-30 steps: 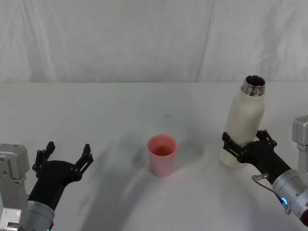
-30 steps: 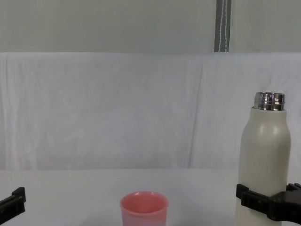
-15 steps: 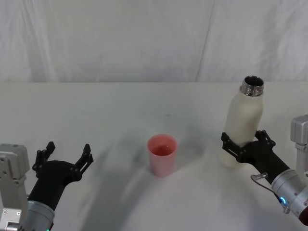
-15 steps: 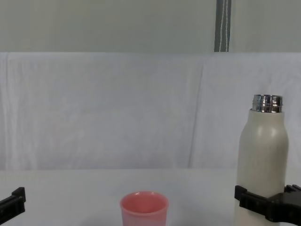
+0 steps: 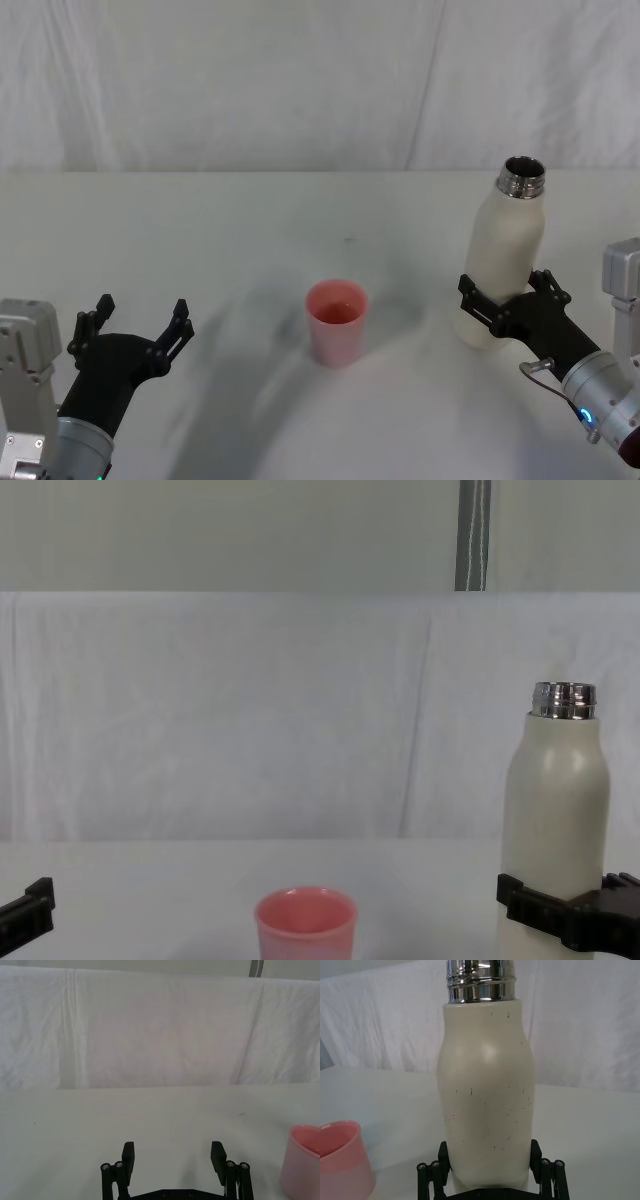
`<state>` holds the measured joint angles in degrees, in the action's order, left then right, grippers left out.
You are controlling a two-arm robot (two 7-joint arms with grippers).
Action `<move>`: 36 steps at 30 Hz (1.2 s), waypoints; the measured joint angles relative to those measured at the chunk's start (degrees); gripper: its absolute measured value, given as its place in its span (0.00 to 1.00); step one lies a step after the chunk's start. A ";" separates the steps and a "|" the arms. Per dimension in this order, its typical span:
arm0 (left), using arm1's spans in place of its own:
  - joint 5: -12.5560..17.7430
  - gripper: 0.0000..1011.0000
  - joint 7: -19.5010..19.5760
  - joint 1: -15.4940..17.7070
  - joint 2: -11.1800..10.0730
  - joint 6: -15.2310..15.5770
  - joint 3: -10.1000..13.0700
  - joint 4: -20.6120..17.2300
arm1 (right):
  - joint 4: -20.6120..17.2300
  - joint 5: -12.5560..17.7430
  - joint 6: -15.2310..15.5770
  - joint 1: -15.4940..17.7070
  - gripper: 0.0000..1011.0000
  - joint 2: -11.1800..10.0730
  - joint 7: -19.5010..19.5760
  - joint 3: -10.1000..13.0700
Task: Grasp the thermos with one hand and pour water into the cup lid.
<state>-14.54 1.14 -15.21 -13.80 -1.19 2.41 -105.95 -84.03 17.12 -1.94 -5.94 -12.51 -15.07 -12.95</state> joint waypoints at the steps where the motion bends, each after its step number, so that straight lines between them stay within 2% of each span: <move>1: 0.00 0.99 0.00 0.00 0.00 0.00 0.00 0.00 | 0.00 0.00 0.01 0.00 0.95 0.00 0.00 -0.01; 12: 0.00 0.99 0.00 0.00 0.00 0.00 0.00 0.00 | 0.01 0.02 0.13 0.02 0.95 -0.03 -0.01 -0.04; 15: 0.00 0.99 0.00 0.00 0.00 0.00 0.00 0.00 | 0.01 0.01 0.18 0.04 0.99 -0.03 -0.02 -0.06; 36: 0.00 0.99 0.00 0.00 0.00 0.00 0.00 0.00 | -0.03 0.00 0.18 0.06 0.99 -0.03 -0.01 -0.02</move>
<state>-14.55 1.14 -15.21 -13.80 -1.19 2.41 -105.95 -84.06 17.12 -1.76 -5.89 -12.54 -15.08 -12.97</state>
